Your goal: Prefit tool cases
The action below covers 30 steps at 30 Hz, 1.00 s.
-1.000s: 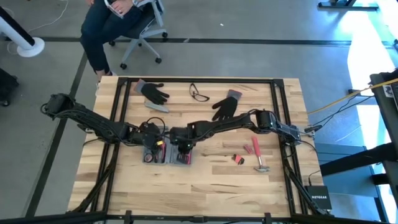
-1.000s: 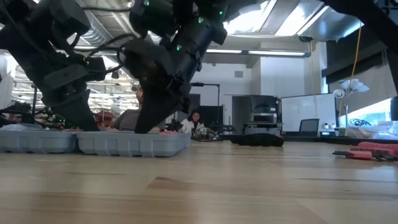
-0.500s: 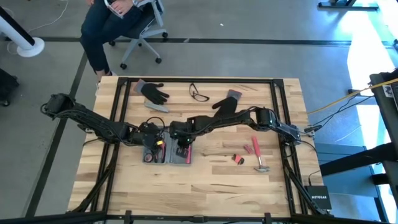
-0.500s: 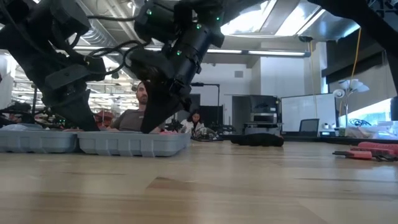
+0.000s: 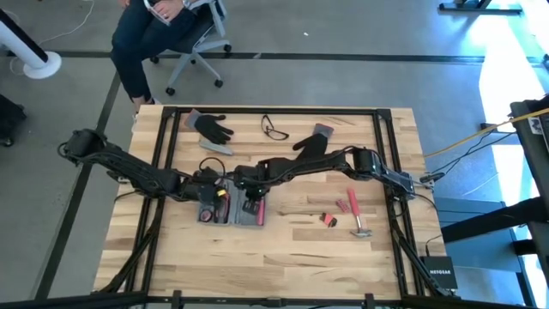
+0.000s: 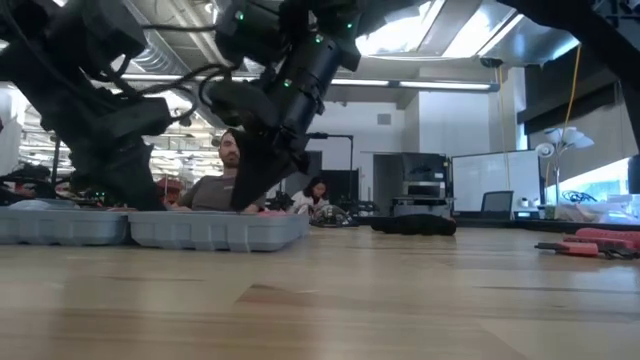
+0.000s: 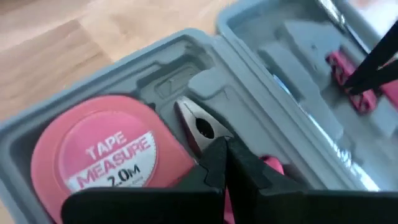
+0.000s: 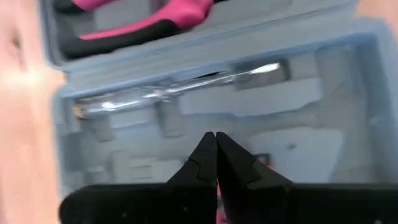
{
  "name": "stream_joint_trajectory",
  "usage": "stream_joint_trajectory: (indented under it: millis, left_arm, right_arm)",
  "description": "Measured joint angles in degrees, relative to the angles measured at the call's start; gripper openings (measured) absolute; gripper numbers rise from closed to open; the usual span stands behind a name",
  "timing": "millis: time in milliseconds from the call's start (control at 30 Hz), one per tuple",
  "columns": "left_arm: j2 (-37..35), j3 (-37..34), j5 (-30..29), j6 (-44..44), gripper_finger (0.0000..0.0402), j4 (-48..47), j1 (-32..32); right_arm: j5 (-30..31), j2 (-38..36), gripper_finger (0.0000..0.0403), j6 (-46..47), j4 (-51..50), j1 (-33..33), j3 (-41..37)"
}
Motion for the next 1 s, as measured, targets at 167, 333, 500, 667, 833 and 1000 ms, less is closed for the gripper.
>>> stream_joint_trajectory:
  millis: [167,333,500,667,833,1000]
  left_arm:
    - [4.18,0.07,-0.25,1.84,0.0,7.82,0.31]
    - [5.95,0.23,-0.37,-0.61,0.0,8.29,0.44]
    - [6.07,0.15,-1.77,-1.7,0.0,9.25,0.55]
    - [6.11,0.13,-2.6,-1.5,0.0,9.17,0.63]
    - [6.11,0.11,-2.63,-1.82,0.0,9.18,0.63]
    - [6.11,0.11,-2.63,-1.92,0.0,9.16,0.63]
  right_arm:
    - [-1.75,-0.15,0.0,-4.16,-3.96,-0.34,0.0]
    - [-3.54,-0.71,0.0,-6.6,-5.88,0.13,0.0]
    - [-3.72,-0.81,0.0,-7.13,-5.8,1.17,-0.02]
    - [-3.56,-0.81,0.0,-6.62,-3.17,2.53,-0.02]
    - [0.21,-0.45,0.0,-5.54,-2.43,2.74,-0.02]
    - [0.94,-0.42,0.0,-5.6,-2.32,1.51,-0.02]
